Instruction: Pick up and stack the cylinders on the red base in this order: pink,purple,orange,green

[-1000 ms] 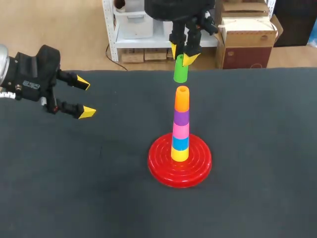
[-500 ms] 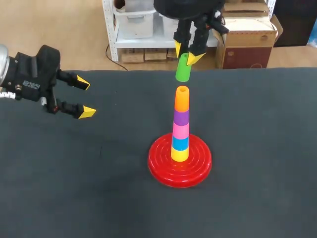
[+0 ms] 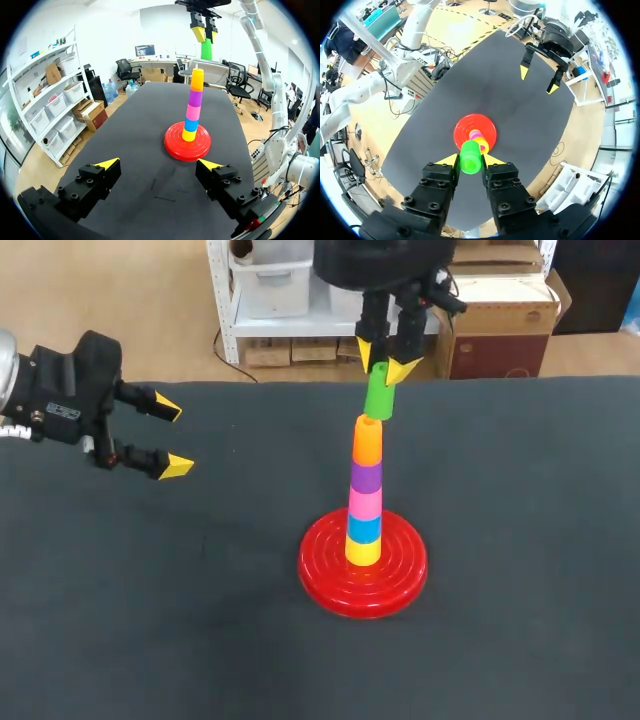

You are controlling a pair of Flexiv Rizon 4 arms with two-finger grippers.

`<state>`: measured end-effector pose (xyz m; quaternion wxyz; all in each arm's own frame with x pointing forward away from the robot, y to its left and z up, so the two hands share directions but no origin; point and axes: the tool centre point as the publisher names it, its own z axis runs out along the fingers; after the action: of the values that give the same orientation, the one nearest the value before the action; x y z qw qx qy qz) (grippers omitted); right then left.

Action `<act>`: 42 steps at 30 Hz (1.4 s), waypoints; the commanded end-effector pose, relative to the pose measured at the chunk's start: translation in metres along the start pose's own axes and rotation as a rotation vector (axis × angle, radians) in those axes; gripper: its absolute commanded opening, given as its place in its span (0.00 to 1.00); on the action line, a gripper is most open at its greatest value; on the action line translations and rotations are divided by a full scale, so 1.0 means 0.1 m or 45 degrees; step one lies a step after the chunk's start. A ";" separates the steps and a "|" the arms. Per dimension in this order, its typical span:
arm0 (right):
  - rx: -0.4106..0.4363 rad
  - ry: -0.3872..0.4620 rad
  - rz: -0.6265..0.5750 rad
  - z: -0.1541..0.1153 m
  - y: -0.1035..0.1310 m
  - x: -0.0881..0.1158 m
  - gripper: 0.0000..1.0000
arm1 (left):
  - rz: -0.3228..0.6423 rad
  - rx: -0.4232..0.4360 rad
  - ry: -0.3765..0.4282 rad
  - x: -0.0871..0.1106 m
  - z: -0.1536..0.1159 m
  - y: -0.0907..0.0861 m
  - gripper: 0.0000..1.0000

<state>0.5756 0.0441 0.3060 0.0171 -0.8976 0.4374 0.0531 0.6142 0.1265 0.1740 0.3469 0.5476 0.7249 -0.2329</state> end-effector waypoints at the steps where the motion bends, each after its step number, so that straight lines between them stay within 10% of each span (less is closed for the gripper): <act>1: -0.017 0.006 0.003 0.01 -0.05 -0.01 0.00 | 0.004 -0.002 -0.007 0.02 0.00 0.00 1.00; 42: -0.083 0.030 0.009 0.23 -0.14 0.05 0.00 | 0.004 -0.002 -0.007 0.02 0.00 0.00 1.00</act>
<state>0.5848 0.0482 0.2829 -0.0147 -0.8966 0.4392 0.0552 0.6142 0.1266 0.1740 0.3469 0.5476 0.7250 -0.2329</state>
